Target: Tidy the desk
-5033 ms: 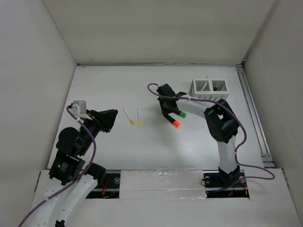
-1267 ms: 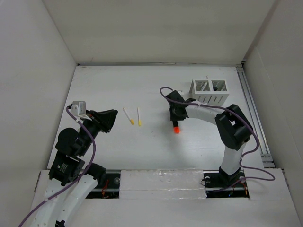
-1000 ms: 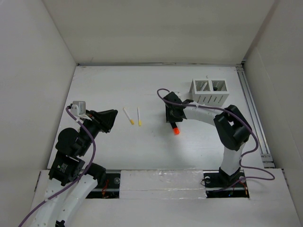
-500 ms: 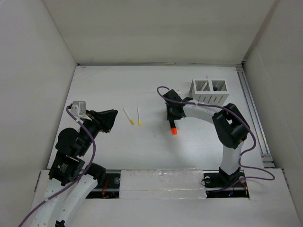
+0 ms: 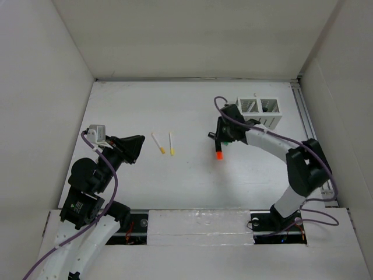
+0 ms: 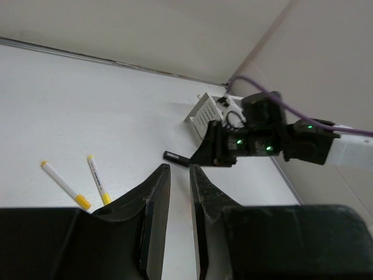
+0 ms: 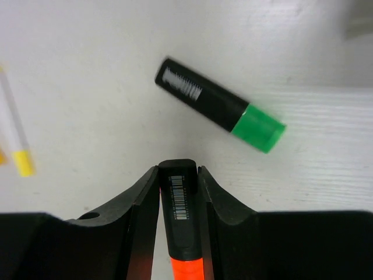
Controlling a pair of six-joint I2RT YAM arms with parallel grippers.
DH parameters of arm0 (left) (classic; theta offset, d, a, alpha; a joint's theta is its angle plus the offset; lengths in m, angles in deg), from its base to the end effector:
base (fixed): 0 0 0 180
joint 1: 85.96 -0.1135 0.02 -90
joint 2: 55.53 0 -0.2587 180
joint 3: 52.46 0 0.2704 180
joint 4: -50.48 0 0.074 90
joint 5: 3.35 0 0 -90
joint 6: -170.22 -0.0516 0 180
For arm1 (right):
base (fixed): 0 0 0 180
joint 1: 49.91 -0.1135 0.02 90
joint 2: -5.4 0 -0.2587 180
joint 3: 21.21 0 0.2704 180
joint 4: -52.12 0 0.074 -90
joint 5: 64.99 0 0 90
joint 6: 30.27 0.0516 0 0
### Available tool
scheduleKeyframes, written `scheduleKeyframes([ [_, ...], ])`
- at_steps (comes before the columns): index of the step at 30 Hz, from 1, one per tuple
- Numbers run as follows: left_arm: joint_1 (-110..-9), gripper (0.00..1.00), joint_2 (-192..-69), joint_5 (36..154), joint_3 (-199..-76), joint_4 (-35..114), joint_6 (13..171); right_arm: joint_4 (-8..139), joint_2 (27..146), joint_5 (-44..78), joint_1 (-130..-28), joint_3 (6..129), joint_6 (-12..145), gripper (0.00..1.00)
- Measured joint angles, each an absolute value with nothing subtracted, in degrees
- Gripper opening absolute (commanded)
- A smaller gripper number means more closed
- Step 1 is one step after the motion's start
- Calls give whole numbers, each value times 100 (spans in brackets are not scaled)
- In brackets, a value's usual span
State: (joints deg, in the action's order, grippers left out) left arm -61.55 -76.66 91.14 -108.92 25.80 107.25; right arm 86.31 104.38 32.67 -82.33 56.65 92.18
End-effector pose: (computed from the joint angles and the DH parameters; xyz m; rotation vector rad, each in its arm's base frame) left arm 0.1100 -0.0543 0.3863 0.0349 1.4322 -0.7992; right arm 0.3277 0.2000 0.1687 0.0539 2.5468 0.2827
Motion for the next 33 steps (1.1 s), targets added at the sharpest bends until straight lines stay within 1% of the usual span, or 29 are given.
scheduleKeyframes([
  [4,-6155,17,-7659,9117,-10892,2582,10725,8263,9411,2954,-7654,5518,9386,1],
  [9,-6155,17,-7650,9117,-10892,2582,10725,7822,8425,2902,-7000,5479,9698,0],
  [10,-6155,17,-7648,9117,-10892,2580,10725,7756,8278,2924,-6808,5474,9788,0],
  [11,-6155,17,-7648,9117,-10892,2582,10725,7573,8051,3005,-6402,5474,9963,0],
  [12,-6155,17,-7648,9117,-10892,2582,10725,7566,8045,3022,-6386,5477,9974,0],
  [14,-6155,17,-7648,9117,-10892,2582,10725,7466,7970,3293,-5999,5492,10177,0],
  [17,-6155,17,-7648,9117,-10892,2582,10725,7339,8012,3929,-5468,5603,10396,0],
  [22,-6155,17,-7650,9117,-10892,2580,10725,7007,8530,4832,-4751,6143,10518,0],
  [27,-6155,17,-7663,9117,-10892,2582,10725,6602,8904,5601,-4664,6309,10420,0],
  [33,-6155,17,-7683,9117,-10892,2582,10725,5879,9094,6386,-4850,6226,10088,0],
])
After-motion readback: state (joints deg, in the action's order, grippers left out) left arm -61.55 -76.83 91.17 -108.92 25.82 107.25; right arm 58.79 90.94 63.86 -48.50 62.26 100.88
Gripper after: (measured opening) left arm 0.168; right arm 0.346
